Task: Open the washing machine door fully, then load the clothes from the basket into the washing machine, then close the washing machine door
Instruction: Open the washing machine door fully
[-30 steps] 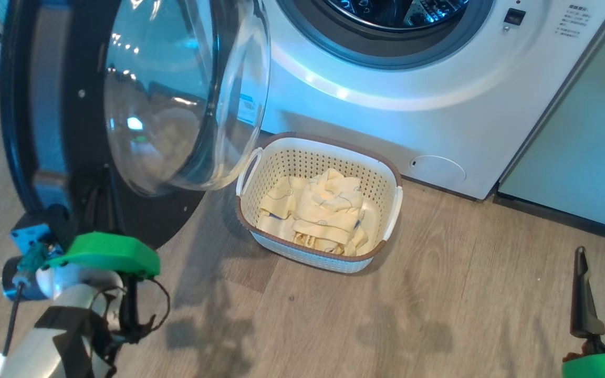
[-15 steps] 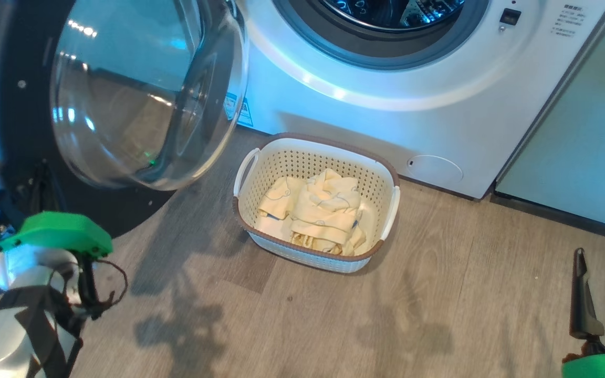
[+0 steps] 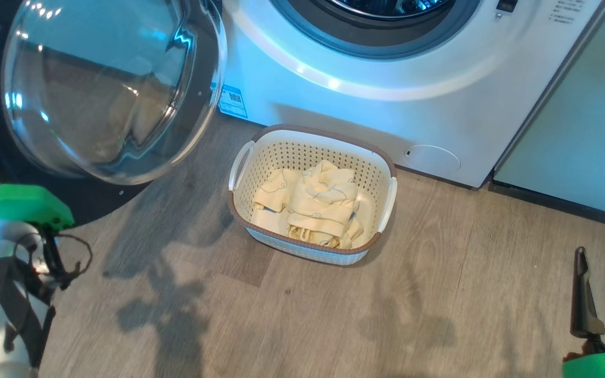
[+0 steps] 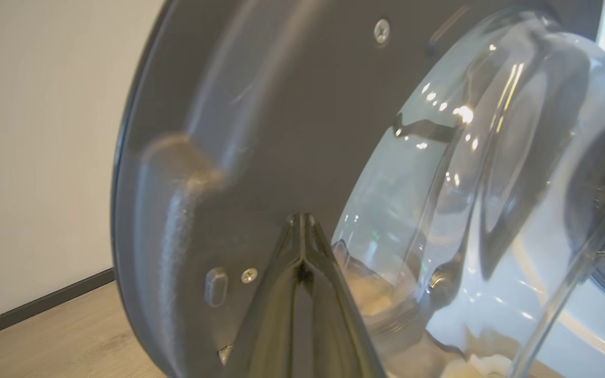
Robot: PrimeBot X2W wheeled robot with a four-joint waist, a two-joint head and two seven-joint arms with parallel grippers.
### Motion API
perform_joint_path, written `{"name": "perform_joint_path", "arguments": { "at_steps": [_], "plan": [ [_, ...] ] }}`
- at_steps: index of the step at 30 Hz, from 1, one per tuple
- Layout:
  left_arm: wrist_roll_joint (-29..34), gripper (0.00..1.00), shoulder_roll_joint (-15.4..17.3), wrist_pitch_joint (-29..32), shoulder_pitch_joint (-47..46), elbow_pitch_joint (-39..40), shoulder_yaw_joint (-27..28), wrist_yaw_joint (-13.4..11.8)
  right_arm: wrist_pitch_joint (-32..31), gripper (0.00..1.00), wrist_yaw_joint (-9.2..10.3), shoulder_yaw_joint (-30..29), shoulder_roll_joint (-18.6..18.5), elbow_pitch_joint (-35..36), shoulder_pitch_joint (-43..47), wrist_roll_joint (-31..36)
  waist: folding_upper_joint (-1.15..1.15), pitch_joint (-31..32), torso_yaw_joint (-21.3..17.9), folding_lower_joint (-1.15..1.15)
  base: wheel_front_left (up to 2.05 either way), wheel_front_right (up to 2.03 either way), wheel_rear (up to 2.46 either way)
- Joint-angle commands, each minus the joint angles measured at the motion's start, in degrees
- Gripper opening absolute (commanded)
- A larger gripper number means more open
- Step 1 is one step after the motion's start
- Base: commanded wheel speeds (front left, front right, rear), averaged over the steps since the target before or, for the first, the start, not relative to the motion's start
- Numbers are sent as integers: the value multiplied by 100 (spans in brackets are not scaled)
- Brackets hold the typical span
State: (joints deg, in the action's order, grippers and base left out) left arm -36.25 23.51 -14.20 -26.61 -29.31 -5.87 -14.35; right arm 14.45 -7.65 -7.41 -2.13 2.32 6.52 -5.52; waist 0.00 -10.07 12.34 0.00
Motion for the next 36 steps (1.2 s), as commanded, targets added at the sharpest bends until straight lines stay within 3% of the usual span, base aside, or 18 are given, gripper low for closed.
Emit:
{"name": "perform_joint_path", "arguments": {
  "at_steps": [1, 11, 19, 27, 36],
  "plan": [
    [62, 0, 381, -79, -303, 90, 301, -844, 55, 100, 16, 96, -75, 168, -274, 38, 0, -8, -4, 0, 0, 0, 0],
    [284, 0, 361, -79, -582, -285, 575, -646, 55, 100, 16, 128, -75, 145, -337, 47, 0, -68, -54, 0, 0, 0, 0],
    [538, 0, 138, -80, -408, -110, 829, -518, 55, 100, 16, 112, -75, 139, -363, 47, 0, -90, -78, 0, 0, 0, 0],
    [959, 0, -239, -80, 159, 611, 1152, -452, 55, 100, 16, 84, -75, 134, -370, 43, 0, -69, -95, 0, 0, 0, 0],
    [1599, 0, -770, -80, 849, 1814, 996, -324, 55, 100, 16, 126, -75, 104, -363, 58, 0, 11, -145, 0, 0, 0, 0]
  ]
}}
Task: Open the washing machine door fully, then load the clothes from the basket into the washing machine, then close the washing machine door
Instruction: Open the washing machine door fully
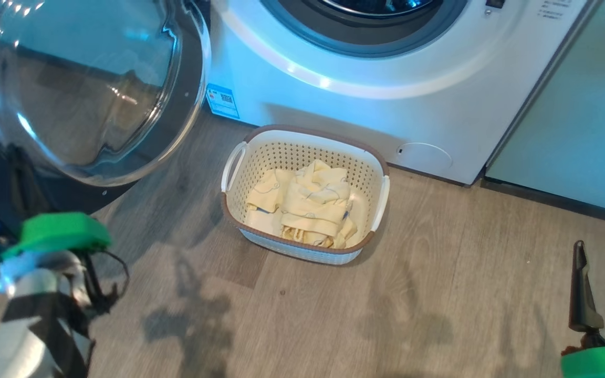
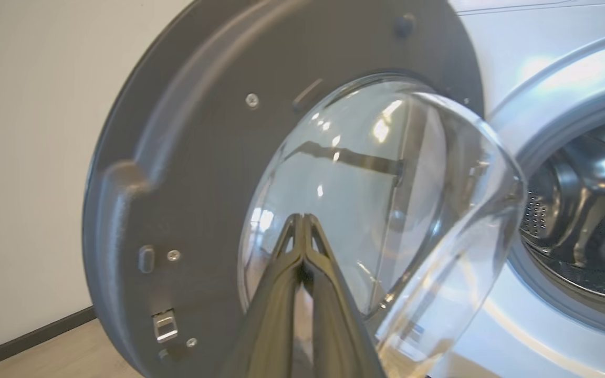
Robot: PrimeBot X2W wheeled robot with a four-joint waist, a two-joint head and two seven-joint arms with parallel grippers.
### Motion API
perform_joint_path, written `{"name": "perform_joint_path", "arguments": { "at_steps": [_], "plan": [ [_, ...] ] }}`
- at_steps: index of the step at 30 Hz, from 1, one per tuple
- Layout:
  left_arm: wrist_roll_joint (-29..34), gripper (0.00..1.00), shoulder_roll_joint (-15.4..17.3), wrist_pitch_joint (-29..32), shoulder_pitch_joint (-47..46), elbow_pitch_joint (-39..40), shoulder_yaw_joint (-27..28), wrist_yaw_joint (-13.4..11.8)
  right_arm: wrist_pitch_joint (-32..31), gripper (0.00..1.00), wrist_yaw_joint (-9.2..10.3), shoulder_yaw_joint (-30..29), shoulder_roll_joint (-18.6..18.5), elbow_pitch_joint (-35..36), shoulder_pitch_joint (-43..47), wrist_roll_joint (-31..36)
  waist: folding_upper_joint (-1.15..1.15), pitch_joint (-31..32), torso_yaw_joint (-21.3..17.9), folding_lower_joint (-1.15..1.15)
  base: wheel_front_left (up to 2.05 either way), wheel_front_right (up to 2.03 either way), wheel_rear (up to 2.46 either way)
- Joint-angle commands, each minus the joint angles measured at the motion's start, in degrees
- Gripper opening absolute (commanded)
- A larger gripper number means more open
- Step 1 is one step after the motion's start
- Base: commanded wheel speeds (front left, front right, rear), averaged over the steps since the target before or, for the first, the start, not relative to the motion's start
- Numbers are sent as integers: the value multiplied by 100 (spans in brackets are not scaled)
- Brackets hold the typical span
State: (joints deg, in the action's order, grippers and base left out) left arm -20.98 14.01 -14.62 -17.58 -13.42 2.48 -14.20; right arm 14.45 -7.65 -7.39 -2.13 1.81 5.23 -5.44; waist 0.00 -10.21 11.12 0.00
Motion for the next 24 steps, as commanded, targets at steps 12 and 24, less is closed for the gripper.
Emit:
{"name": "perform_joint_path", "arguments": {
  "at_steps": [12, 24],
  "plan": [
    [361, 19, -295, -28, 618, 1020, -579, -54, 55, 100, 16, 171, -75, 139, -197, 53, 0, 159, -244, 0, 0, 0, 0],
    [421, 100, -558, 215, 839, 1029, -1447, 344, 55, 100, 16, 264, -75, 150, -203, 175, 0, 257, -547, 0, 0, 0, 0]
  ]
}}
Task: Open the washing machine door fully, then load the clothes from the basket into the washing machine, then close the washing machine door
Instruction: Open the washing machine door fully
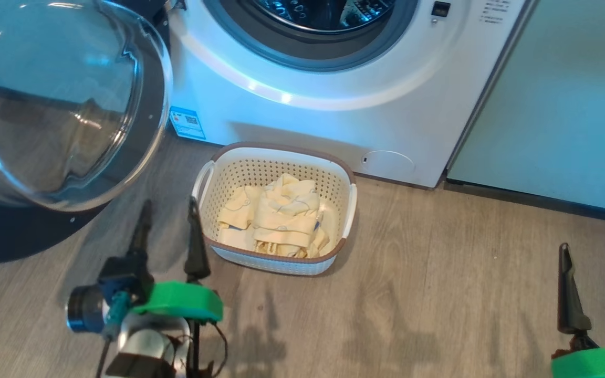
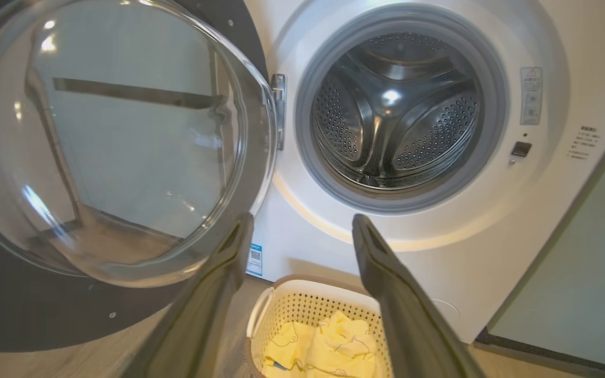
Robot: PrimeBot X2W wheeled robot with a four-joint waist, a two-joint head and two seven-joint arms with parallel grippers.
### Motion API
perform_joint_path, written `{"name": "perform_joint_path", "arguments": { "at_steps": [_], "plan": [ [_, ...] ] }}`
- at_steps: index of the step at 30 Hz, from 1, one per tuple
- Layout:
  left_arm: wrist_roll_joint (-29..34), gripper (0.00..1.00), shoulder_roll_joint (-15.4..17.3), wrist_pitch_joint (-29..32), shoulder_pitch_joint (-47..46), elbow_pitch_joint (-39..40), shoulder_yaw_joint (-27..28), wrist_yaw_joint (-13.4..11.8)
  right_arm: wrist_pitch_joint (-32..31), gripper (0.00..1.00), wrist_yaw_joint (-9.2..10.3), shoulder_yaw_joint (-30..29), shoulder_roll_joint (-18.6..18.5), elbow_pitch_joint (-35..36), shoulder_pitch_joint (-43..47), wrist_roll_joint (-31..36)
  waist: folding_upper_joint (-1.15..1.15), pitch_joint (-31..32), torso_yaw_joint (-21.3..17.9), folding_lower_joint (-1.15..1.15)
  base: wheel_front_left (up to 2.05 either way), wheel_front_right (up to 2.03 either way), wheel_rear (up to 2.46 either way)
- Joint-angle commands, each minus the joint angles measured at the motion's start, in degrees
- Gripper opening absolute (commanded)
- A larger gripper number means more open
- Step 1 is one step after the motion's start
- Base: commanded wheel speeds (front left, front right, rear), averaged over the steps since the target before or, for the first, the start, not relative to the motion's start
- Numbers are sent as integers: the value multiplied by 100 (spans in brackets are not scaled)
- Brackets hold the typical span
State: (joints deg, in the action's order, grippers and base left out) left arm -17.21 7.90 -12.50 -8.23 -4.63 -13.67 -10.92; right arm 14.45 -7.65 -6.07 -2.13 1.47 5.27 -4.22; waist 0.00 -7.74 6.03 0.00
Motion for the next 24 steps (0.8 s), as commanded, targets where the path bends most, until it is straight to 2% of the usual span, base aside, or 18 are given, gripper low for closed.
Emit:
{"name": "perform_joint_path", "arguments": {
  "at_steps": [1, 12, 24],
  "plan": [
    [62, 100, 47, 13, -88, 114, 120, 27, 55, 100, 16, 146, -75, 186, -211, 64, 0, 18, -72, 0, 0, 0, 0],
    [22, 100, -43, 17, -40, -186, -139, 132, 55, 100, 16, 236, -75, 268, -189, 165, 0, 88, -365, 0, 0, 0, 0],
    [99, 100, -22, -3, -65, -311, -203, 9, 55, 100, 16, 215, -75, 318, -160, 157, 0, 78, -501, 0, 0, 0, 0]
  ]
}}
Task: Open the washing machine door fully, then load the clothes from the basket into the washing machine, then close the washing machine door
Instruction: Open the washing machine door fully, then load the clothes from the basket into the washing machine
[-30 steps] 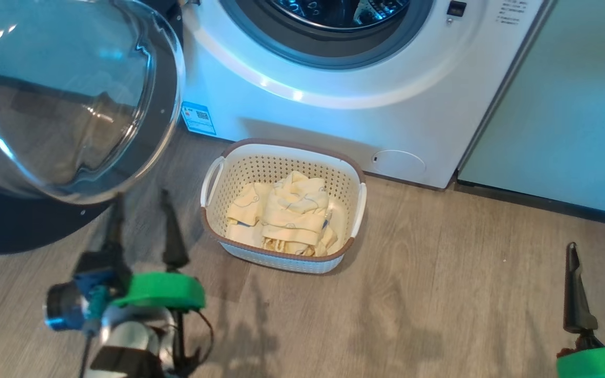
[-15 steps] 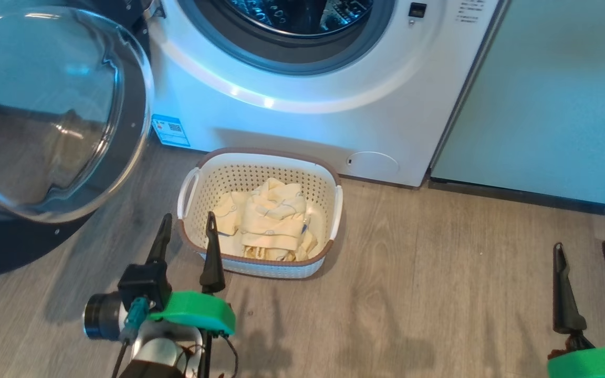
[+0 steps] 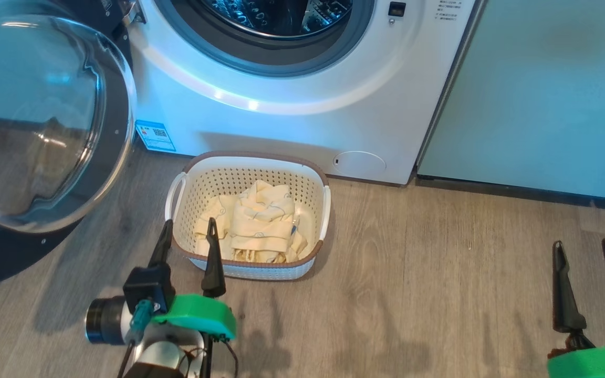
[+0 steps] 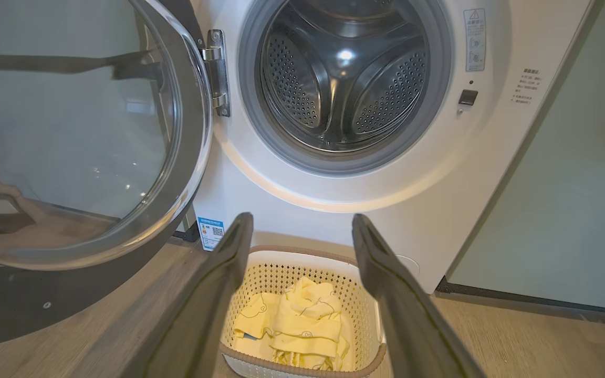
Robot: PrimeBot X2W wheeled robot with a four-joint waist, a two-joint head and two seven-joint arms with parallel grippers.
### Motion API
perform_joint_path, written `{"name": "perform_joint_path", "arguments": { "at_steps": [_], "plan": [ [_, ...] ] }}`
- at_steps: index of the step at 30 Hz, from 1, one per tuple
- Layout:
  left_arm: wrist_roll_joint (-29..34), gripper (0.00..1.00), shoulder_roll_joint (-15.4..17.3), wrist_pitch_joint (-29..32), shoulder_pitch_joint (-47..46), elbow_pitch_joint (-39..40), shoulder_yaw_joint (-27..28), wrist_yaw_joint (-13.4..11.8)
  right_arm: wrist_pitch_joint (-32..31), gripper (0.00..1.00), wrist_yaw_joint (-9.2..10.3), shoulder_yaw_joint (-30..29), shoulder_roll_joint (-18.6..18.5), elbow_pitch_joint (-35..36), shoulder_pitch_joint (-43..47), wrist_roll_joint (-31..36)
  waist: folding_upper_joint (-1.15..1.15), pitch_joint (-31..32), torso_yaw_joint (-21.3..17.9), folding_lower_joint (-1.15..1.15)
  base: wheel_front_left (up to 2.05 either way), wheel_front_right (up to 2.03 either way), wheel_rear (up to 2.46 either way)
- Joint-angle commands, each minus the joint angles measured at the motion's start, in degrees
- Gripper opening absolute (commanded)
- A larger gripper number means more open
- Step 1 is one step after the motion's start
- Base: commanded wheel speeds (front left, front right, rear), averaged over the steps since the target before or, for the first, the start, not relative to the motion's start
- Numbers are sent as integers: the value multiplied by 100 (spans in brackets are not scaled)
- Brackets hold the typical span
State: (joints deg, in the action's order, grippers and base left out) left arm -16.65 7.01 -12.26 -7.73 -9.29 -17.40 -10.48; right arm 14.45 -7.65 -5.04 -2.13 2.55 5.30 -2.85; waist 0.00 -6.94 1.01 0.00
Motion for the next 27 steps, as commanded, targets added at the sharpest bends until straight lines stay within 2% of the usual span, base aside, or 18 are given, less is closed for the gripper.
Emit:
{"name": "perform_joint_path", "arguments": {
  "at_steps": [1, 27],
  "plan": [
    [51, 100, 75, -24, -122, 151, 162, -40, 55, 100, 16, 113, -75, 210, -166, 16, 0, -7, -3, 0, 0, 0, 0],
    [51, 100, 175, -57, -240, 165, 40, -65, 55, 100, 16, 82, -75, 174, -198, -81, 0, -71, -36, 0, 5, -5, 0]
  ]
}}
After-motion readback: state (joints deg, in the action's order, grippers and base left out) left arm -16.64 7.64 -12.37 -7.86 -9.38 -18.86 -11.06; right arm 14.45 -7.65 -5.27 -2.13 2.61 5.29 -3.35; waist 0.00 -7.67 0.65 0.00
